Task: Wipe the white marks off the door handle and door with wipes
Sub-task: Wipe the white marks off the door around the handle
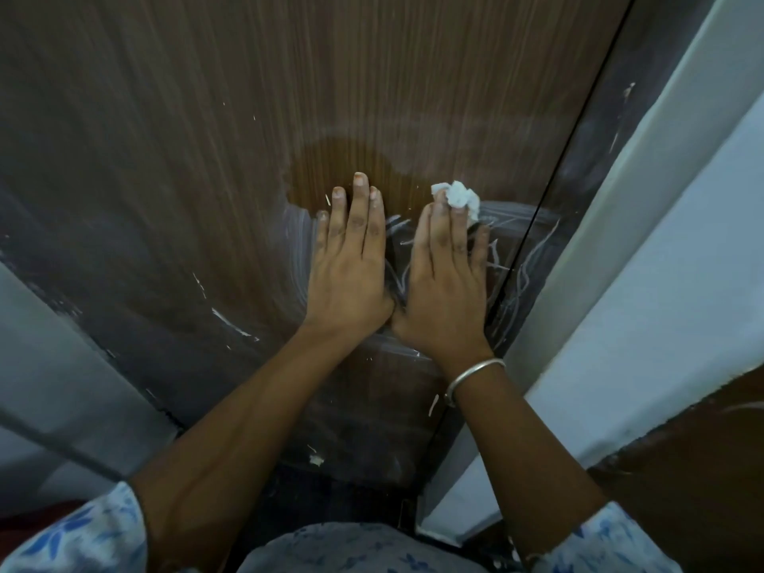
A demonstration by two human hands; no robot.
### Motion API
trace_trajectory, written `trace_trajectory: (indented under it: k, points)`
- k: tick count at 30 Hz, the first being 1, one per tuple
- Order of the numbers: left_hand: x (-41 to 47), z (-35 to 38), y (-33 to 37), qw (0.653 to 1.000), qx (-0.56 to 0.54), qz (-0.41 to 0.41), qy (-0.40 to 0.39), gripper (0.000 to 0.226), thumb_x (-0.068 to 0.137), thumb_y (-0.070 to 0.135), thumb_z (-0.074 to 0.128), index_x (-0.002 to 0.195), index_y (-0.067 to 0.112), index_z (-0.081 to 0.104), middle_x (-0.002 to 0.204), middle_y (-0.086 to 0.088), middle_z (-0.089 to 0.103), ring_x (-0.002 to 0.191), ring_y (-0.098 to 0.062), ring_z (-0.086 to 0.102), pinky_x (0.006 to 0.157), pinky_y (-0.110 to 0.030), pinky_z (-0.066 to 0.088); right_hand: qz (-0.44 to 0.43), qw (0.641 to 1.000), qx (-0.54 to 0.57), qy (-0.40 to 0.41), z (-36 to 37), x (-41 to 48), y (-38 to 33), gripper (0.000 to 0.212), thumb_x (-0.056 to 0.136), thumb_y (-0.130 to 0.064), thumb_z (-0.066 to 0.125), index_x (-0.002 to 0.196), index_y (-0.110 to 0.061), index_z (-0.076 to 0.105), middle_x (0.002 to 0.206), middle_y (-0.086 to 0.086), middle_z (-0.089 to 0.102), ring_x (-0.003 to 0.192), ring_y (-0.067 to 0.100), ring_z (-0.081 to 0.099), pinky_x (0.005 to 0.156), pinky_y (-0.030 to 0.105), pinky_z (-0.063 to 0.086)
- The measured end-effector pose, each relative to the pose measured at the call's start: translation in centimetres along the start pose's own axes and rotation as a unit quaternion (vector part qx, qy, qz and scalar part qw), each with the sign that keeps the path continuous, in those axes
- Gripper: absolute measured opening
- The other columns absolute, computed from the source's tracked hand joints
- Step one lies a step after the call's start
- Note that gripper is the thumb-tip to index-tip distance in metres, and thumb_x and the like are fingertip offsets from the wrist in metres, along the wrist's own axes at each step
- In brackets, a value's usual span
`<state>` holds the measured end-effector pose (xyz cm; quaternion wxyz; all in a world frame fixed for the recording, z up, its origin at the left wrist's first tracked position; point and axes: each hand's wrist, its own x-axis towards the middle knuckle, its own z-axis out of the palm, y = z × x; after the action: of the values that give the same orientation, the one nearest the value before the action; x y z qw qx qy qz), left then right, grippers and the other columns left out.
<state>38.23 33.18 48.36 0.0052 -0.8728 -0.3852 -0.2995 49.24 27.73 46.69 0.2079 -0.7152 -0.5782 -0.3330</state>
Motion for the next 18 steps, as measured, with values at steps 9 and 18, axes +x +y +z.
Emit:
trace_trajectory:
  k: [9, 18]
  points:
    - [-0.3, -0.4, 0.1, 1.0, -0.021, 0.011, 0.006, 0.088, 0.078, 0.021, 0.05, 0.147, 0.005, -0.003, 0.157, -0.016, -0.006, 0.139, -0.025, -0.018, 0.116, -0.044, -0.003, 0.042, 0.999, -0.005, 0.02, -0.4, -0.2, 1.1, 0.093, 0.074, -0.042, 0.062, 0.144, 0.001, 0.017, 0.153, 0.021, 0.02, 0.142, 0.032, 0.011, 0.112, 0.052, 0.001]
    - [-0.4, -0.5, 0.7, 0.999, -0.027, 0.026, -0.002, 0.084, 0.083, 0.023, 0.05, 0.147, 0.005, -0.002, 0.157, -0.013, -0.008, 0.139, -0.023, -0.018, 0.115, -0.041, -0.004, -0.038, 0.999, -0.014, 0.014, -0.1, 0.2, 0.7, 0.089, 0.076, -0.042, 0.061, 0.143, 0.002, 0.023, 0.151, 0.02, 0.027, 0.142, 0.033, 0.017, 0.113, 0.052, 0.004]
